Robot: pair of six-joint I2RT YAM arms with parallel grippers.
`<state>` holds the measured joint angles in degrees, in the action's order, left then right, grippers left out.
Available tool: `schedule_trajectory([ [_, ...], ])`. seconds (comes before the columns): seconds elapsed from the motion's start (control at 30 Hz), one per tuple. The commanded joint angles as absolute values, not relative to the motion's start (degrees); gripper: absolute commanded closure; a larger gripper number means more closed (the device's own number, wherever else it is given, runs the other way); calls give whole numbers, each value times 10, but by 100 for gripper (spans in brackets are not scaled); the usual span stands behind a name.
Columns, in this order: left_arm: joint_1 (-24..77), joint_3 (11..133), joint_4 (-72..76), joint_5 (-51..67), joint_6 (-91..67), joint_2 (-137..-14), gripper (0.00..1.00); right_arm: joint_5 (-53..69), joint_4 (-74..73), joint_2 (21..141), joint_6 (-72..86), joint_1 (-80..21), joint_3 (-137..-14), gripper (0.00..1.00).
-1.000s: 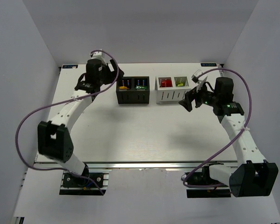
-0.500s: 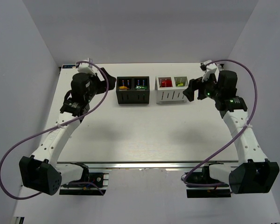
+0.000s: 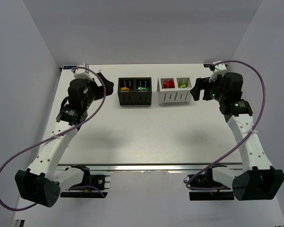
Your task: Sort the legos into containers by color
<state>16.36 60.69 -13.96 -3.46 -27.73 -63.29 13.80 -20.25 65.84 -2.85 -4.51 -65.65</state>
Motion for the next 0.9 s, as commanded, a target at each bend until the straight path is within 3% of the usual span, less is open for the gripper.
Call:
schedule_trajectory([
  [0.0,165,598,-157,-48,-283,-604,2,116,-183,630,-25,-43,-630,11],
  [0.87,165,552,-149,-55,-328,-557,2,111,-169,591,-47,-44,-576,11],
])
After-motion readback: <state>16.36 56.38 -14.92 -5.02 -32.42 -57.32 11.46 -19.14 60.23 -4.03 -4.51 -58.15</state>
